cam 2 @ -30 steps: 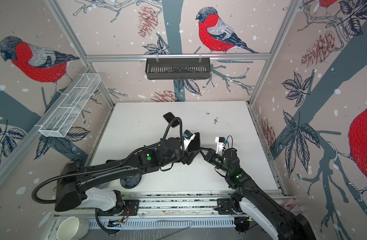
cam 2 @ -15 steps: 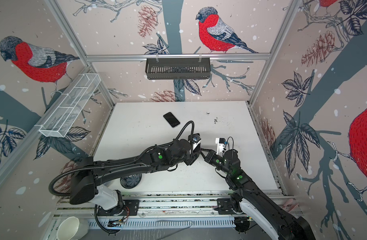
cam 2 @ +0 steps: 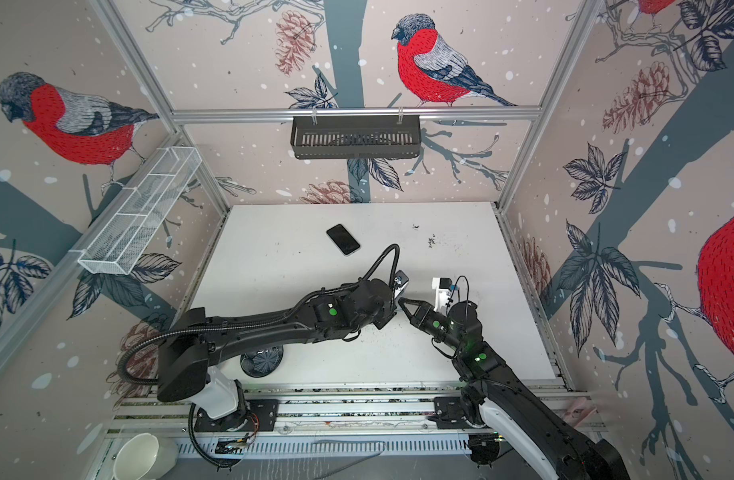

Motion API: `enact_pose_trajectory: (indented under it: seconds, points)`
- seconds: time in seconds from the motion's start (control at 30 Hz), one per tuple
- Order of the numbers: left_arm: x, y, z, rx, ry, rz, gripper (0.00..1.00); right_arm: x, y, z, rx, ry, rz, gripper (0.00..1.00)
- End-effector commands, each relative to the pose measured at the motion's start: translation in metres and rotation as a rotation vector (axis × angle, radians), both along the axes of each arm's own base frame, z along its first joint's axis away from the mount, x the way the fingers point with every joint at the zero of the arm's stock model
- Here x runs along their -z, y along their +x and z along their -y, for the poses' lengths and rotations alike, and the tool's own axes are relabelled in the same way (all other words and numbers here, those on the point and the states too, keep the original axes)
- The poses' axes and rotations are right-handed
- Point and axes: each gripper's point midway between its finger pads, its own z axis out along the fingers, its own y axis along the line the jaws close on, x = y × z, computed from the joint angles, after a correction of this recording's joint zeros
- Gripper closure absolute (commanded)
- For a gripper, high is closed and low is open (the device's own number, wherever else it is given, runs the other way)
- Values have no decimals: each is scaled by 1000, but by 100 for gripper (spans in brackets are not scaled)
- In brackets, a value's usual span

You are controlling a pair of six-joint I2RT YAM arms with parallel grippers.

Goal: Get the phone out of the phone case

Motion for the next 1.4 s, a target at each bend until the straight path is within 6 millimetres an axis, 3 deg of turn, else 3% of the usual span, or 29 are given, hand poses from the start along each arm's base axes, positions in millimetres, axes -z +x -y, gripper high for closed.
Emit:
enact_pose_trajectory:
  seconds: [0.0, 0.13, 0.3, 0.63, 0.8, 1.0, 1.23, 1.37]
  points:
    - [1, -9, 7, 43, 5, -10, 95, -12, -2, -3, -26, 24, 51, 100]
    - [-10, -16, 12, 64, 3, 21, 100, 1, 1, 3, 9, -24, 33, 100]
    - [-41, -16, 7, 21, -11, 111, 100, 22, 1, 15, 48, -61, -6, 100]
    - [-99, -26, -17, -72, -72, 337, 100, 66, 6, 50, 182, -153, -96, 100]
    - [-110, -26, -32, -120, -62, 374, 100, 83, 11, 69, 241, -209, -136, 100]
    - [-92, -23, -37, -140, 13, 396, 100, 89, 20, 87, 287, -247, -159, 100]
    - [-46, -5, -13, -211, 165, 434, 100, 84, 28, 104, 293, -294, -176, 100]
    - [-15, 4, 11, -193, 313, 471, 100, 88, 28, 105, 273, -277, -198, 100]
